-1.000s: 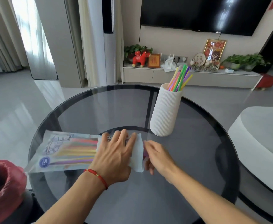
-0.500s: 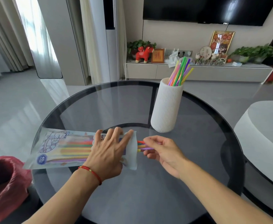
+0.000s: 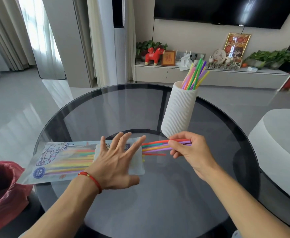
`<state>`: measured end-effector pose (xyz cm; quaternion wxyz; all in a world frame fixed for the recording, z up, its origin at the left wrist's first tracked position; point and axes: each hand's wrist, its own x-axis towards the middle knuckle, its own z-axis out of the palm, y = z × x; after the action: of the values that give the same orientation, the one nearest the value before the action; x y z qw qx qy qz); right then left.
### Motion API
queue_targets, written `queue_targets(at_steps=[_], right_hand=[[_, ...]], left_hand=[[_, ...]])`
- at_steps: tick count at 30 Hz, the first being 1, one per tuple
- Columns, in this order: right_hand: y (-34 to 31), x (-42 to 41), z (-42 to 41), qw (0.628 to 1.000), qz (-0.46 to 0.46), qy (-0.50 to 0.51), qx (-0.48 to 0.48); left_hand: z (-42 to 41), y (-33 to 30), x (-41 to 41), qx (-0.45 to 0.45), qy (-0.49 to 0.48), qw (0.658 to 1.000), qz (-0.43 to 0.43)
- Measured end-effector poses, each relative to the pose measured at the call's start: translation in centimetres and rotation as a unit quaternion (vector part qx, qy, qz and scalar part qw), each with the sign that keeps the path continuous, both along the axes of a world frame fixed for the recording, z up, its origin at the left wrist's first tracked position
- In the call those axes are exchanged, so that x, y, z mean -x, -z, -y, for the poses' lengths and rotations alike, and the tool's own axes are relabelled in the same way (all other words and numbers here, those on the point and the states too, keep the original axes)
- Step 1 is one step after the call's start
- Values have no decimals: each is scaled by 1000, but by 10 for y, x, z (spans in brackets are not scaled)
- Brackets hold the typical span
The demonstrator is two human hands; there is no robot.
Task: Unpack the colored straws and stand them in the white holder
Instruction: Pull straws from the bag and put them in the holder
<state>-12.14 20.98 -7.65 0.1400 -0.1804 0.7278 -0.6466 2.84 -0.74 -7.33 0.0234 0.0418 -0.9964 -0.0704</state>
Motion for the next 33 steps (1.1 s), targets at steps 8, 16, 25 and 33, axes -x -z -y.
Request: queue_targets(at_steps=[8, 16, 25, 33], right_hand=[[-19, 0, -9, 997, -25, -20, 65], [-19, 3, -22, 970, 99, -48, 219], [10, -47, 38, 979, 130, -65, 140], [-6, -18, 24, 994, 16, 52, 99]], left_hand=[[-18, 12, 20, -2, -43, 994, -104], [-18, 17, 17, 58, -42, 994, -84], [-31, 17, 16, 43, -29, 991, -122], [-11, 24, 17, -5, -70, 993, -94]])
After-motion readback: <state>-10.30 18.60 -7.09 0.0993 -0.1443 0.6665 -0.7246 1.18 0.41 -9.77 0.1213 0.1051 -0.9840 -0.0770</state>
